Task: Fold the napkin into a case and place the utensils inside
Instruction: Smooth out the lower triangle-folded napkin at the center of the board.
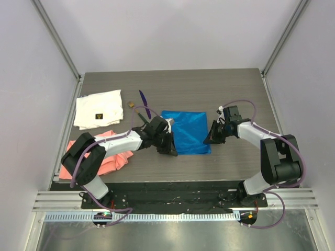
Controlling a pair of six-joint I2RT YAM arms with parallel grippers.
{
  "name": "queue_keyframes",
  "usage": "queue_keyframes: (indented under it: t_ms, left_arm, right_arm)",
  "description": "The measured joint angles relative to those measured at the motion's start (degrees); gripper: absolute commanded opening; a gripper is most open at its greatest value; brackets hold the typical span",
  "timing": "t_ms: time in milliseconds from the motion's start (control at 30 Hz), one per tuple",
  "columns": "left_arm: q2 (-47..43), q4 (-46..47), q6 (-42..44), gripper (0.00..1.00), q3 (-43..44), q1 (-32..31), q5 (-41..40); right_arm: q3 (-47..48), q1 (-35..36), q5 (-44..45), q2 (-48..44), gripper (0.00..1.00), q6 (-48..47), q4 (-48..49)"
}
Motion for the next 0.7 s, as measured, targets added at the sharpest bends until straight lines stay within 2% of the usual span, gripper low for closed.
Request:
queue_keyframes:
  t_ms: [133,300,700]
  left_arm:
    - [0.0,-0.07,0.81,0.09,-0.31,-2.23,-4.13]
    - [0.22,-0.28,2.29,0.14,-0.31,-4.48,-8.76]
    - [4.02,-2.93,4.66,0.18,2.08,-5.05,-24.33]
  right_arm:
    - [0.0,-0.17,2.01,1.84,0.01,-0.17,0.07]
    - [0.02,-0.92,3.74,3.89,0.01,-0.66,0.04]
    - [0.98,-1.99,4.11,4.66,0.01,-1.27,0.04]
